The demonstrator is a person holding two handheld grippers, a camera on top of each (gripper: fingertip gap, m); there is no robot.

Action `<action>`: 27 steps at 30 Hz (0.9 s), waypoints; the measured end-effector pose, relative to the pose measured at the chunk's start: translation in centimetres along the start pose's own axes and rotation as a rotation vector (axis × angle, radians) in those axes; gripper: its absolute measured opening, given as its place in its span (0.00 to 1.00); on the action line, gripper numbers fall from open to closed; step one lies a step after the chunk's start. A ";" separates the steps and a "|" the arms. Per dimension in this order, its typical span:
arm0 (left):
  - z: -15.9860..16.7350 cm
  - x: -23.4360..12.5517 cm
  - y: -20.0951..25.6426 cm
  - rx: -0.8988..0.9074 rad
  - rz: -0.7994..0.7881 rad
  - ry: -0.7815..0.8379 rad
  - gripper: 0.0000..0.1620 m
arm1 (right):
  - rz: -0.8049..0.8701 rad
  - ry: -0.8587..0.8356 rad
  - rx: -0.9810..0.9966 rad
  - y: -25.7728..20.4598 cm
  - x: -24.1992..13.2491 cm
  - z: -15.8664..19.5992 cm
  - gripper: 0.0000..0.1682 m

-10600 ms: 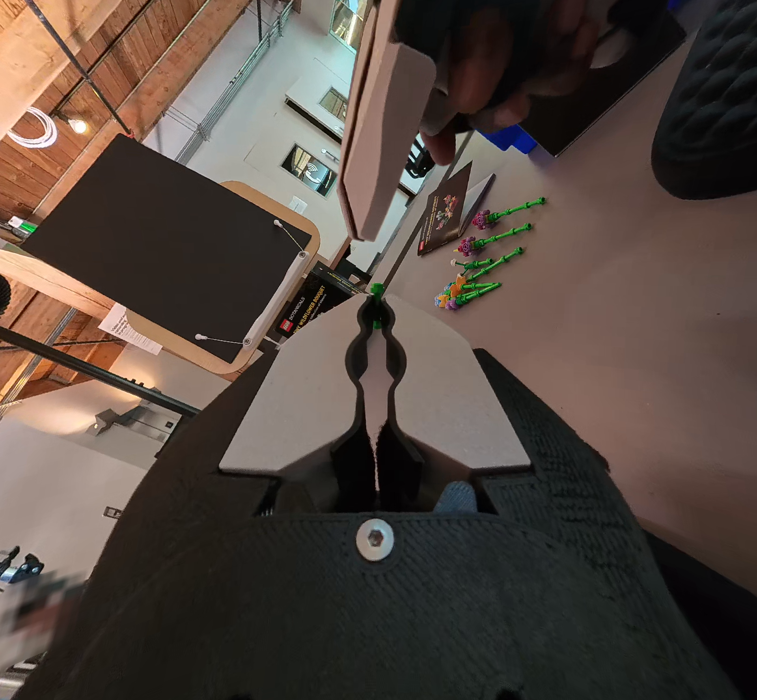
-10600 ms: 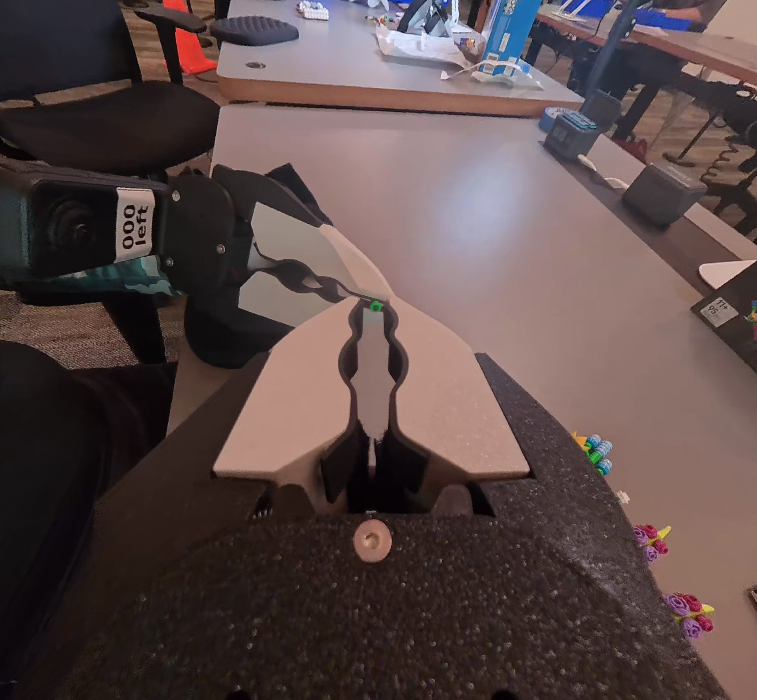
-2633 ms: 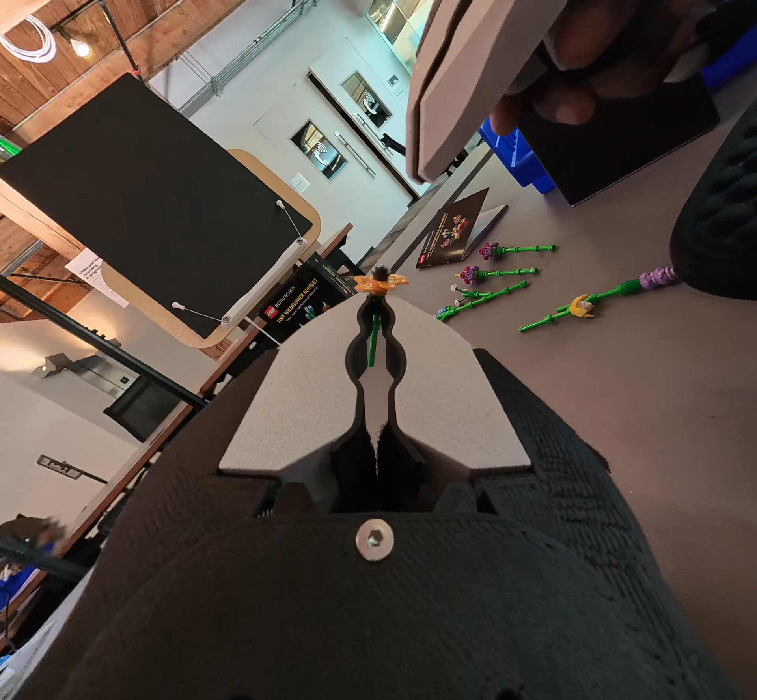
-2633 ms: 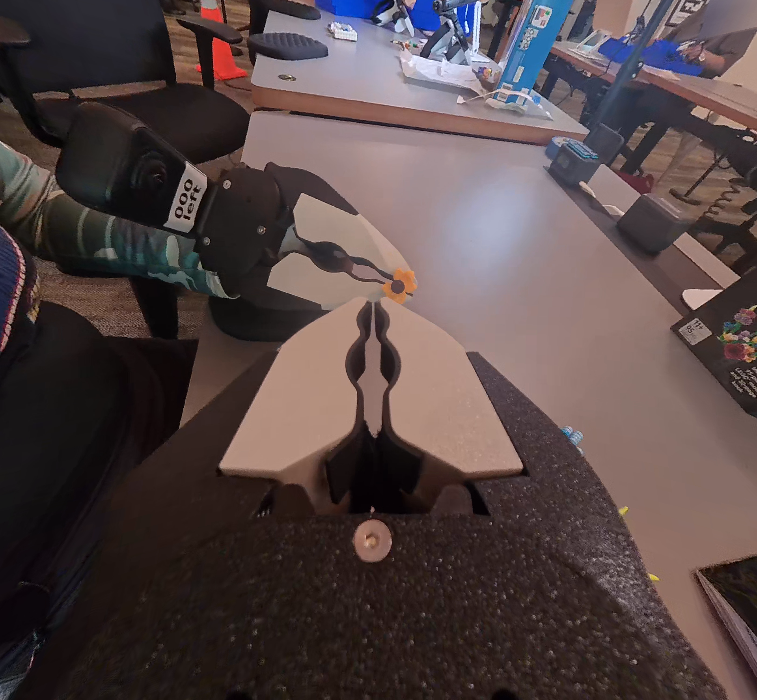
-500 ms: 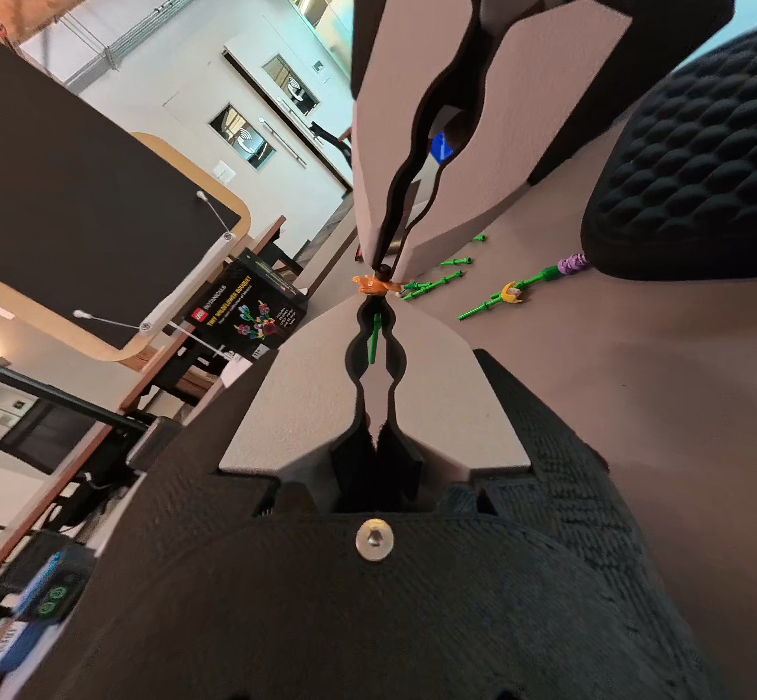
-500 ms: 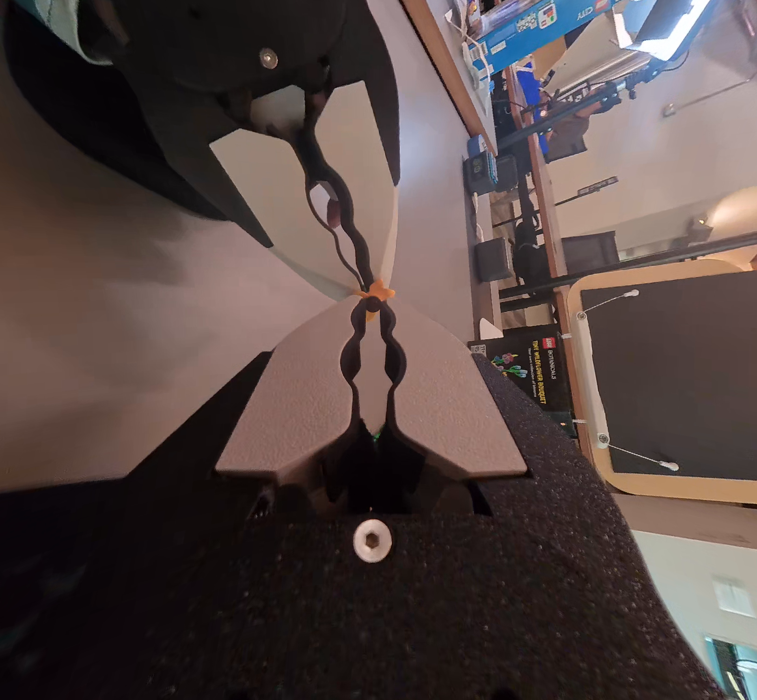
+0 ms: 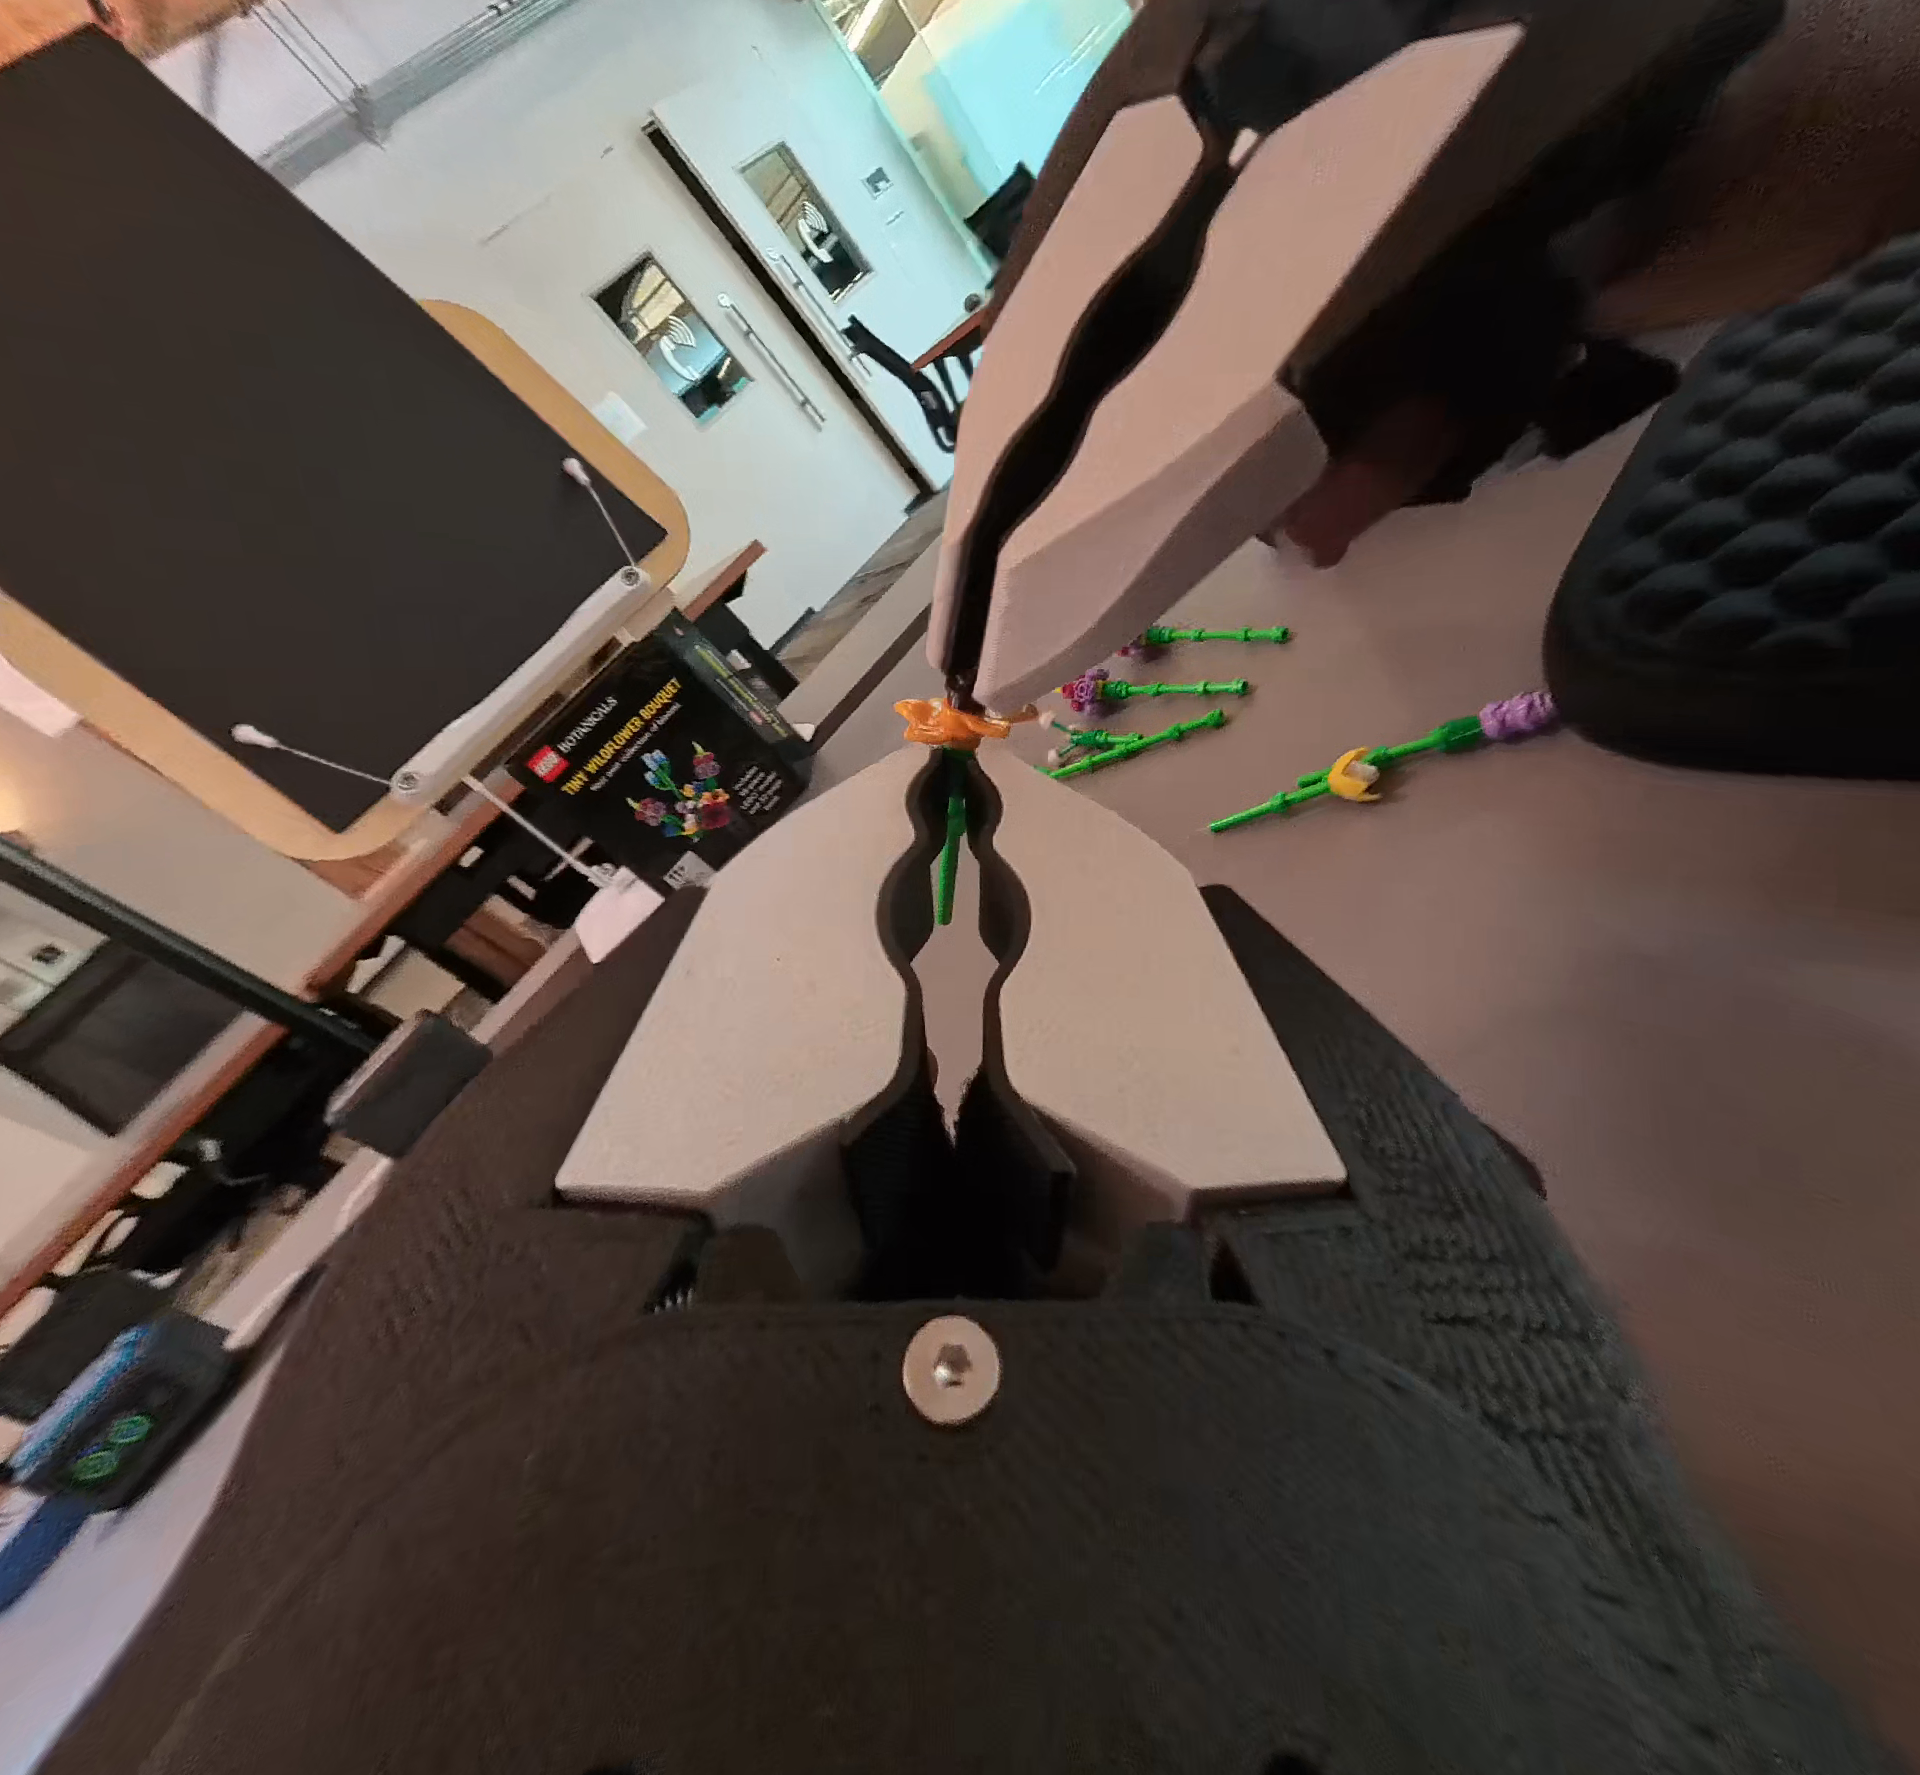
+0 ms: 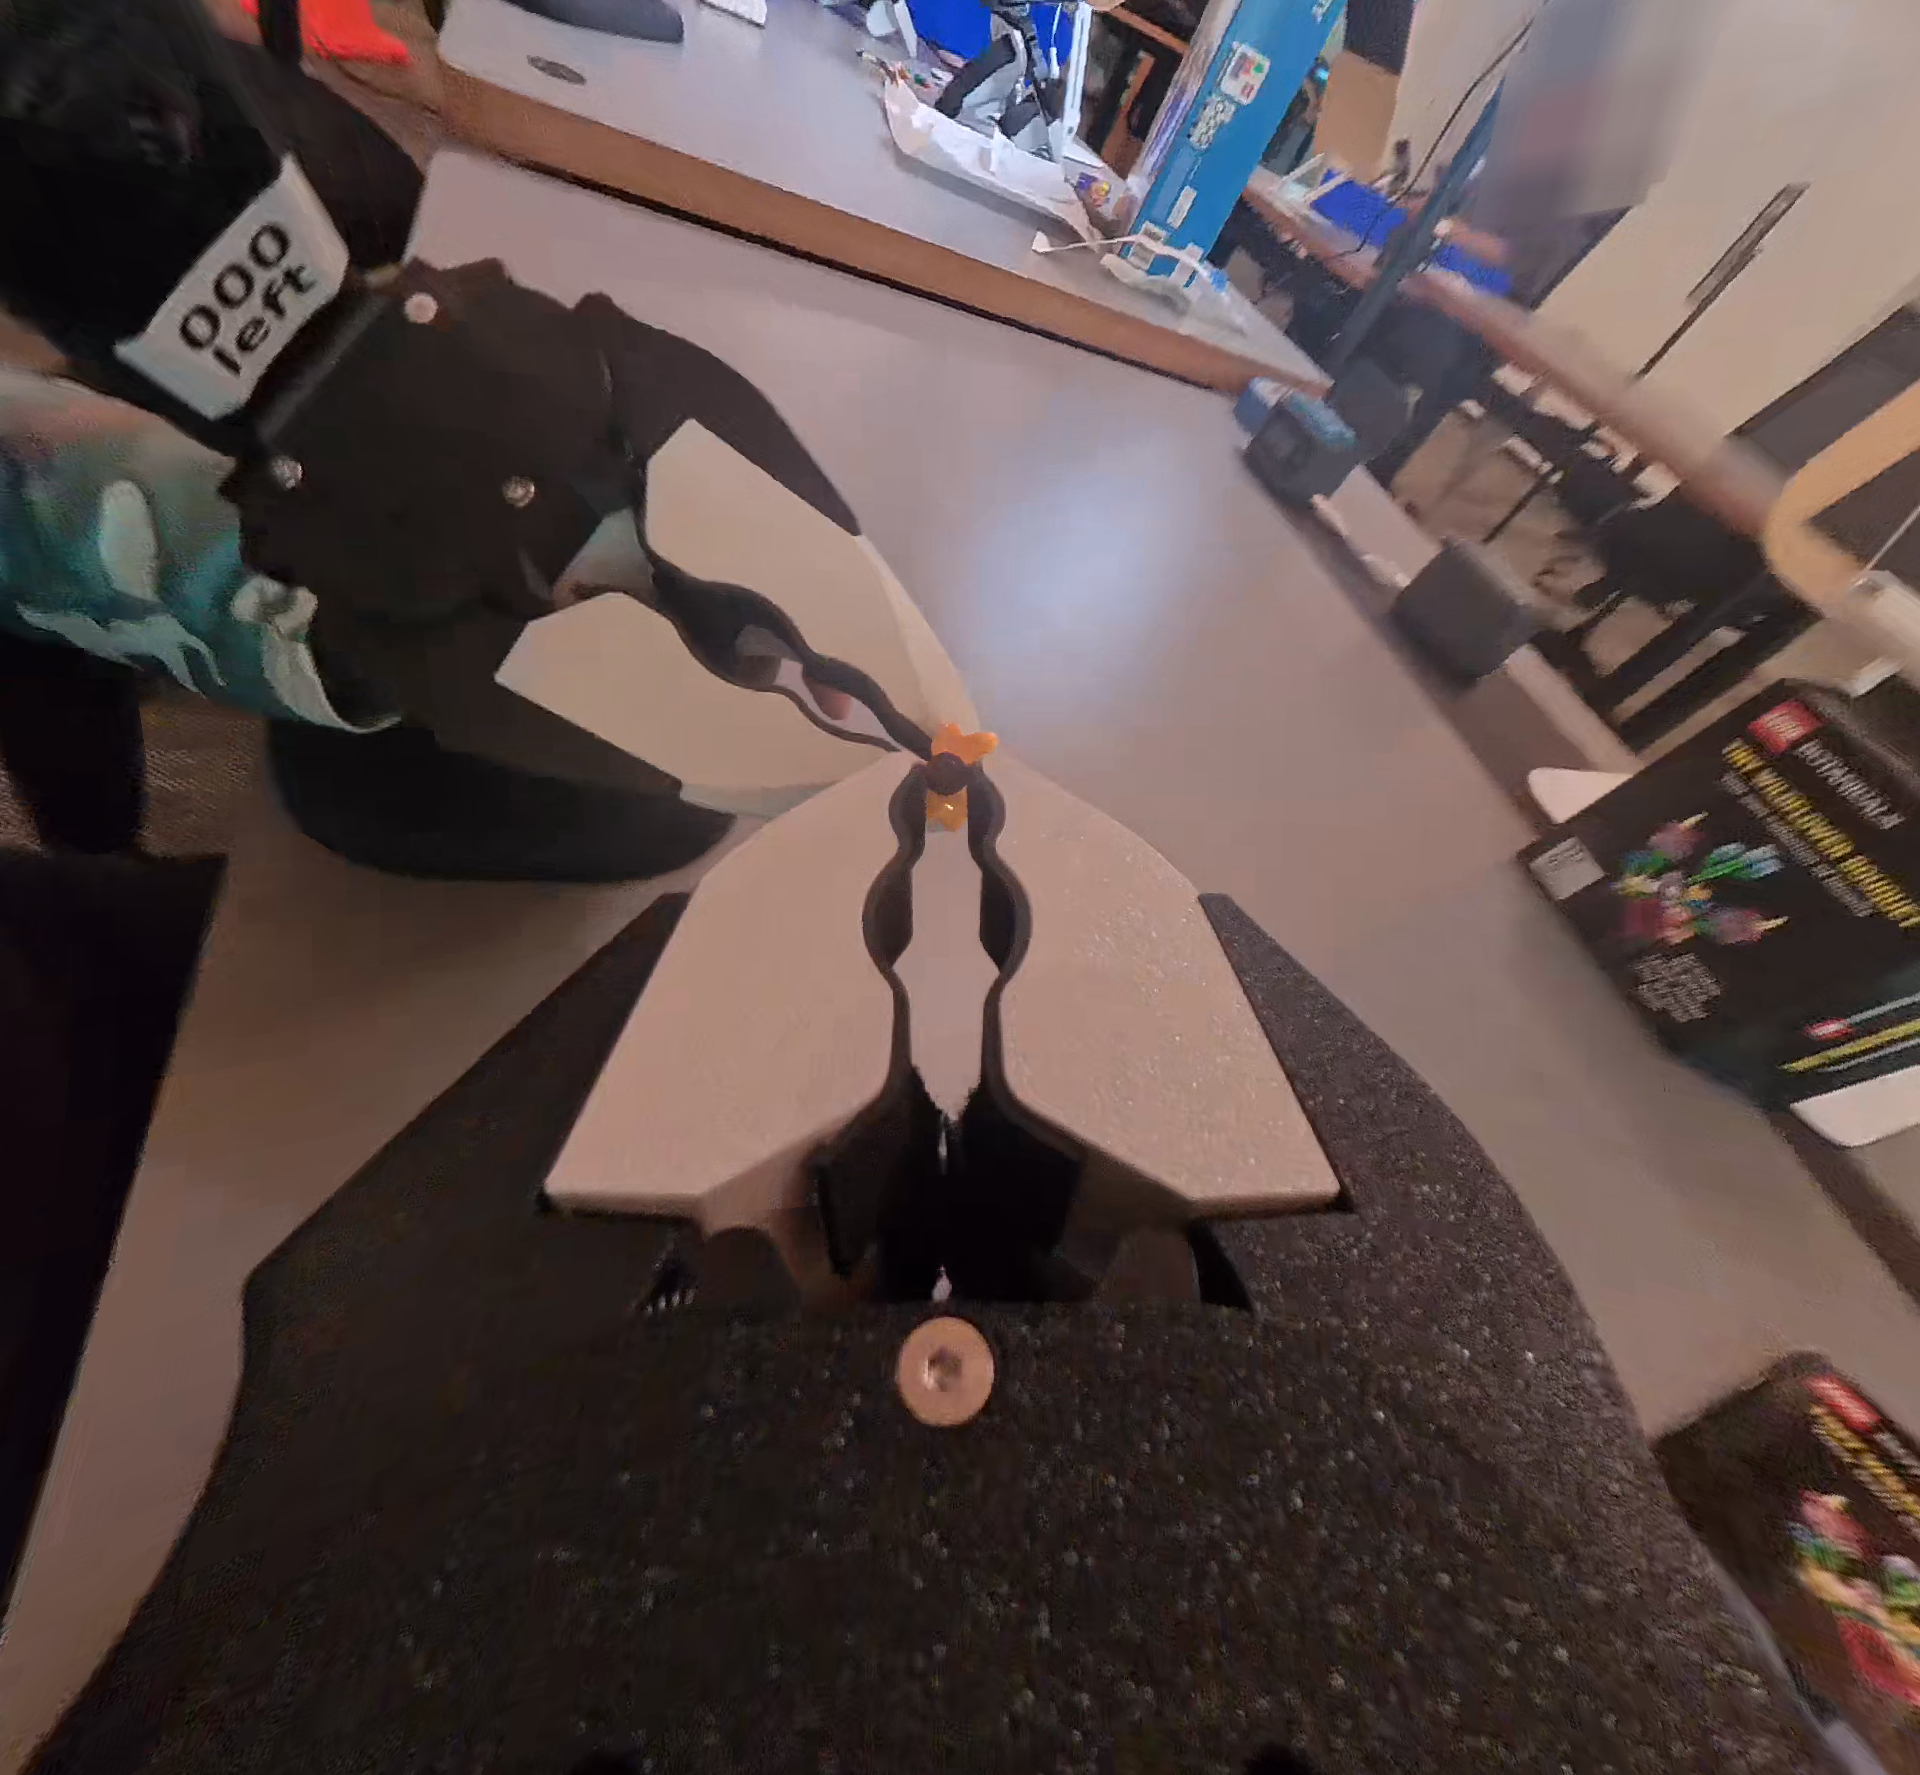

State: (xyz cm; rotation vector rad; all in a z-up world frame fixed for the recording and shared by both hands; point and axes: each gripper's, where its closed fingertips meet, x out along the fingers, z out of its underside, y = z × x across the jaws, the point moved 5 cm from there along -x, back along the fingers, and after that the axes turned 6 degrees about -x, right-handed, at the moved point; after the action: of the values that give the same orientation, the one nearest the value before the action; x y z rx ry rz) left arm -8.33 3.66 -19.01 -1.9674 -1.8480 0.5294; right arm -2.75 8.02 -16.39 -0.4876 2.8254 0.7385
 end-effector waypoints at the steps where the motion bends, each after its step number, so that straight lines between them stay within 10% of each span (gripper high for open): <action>1: 0.0 0.0 0.1 0.025 -0.007 -0.006 0.02 | -0.009 0.002 0.015 0.0 0.0 0.1 0.05; 27: 0.1 0.1 1.0 0.109 -0.003 -0.012 0.02 | -0.030 -0.077 -0.116 -0.3 -0.5 0.3 0.04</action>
State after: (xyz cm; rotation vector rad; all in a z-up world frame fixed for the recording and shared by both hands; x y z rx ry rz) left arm -7.53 3.66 -19.58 -1.8939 -1.7890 0.6285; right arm -2.19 8.04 -16.64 -0.5070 2.7097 0.8985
